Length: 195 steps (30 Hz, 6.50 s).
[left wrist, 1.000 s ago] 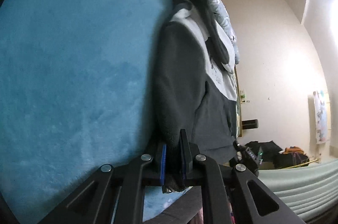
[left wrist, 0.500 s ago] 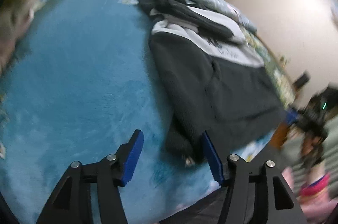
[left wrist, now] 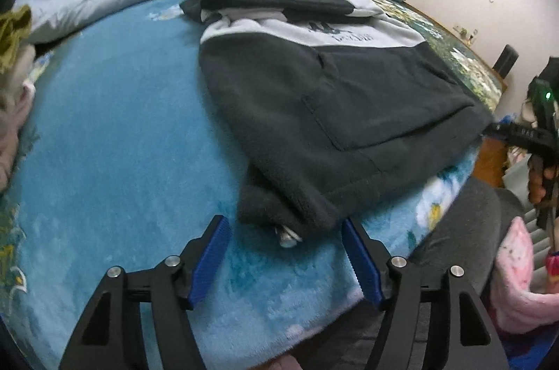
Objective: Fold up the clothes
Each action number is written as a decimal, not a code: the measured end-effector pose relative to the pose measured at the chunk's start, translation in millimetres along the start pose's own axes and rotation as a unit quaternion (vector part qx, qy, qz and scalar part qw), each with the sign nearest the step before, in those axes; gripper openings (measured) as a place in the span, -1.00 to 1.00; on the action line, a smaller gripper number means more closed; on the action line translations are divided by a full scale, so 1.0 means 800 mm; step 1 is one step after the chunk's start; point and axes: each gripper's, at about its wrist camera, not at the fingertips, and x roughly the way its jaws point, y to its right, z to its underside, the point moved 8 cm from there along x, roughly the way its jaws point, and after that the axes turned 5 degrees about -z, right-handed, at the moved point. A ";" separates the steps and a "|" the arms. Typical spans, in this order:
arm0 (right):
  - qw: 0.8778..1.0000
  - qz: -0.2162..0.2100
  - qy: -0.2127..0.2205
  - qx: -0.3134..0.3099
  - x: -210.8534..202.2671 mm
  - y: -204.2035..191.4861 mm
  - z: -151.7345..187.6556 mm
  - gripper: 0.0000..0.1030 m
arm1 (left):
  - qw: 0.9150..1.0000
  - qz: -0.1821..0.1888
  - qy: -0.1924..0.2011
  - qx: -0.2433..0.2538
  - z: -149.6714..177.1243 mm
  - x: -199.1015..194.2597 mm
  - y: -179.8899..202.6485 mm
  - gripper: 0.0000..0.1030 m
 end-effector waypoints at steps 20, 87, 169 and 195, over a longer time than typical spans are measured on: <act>0.994 0.077 0.072 0.016 0.009 0.007 -0.069 -0.23 | 0.986 -0.070 0.080 -0.125 -0.055 0.005 -0.061 0.36; 0.991 -0.059 0.048 0.107 0.014 0.022 -0.044 0.07 | 0.949 0.195 -0.008 -0.249 -0.035 0.008 -0.034 0.57; 0.985 -0.163 -0.036 0.046 0.246 -0.091 -0.424 -0.77 | 0.932 0.216 0.058 -0.285 -0.389 0.174 -0.164 0.02; 0.989 -0.093 -0.021 0.111 0.296 -0.024 -0.454 -0.85 | 0.941 0.149 0.031 -0.301 -0.400 0.225 -0.207 -0.64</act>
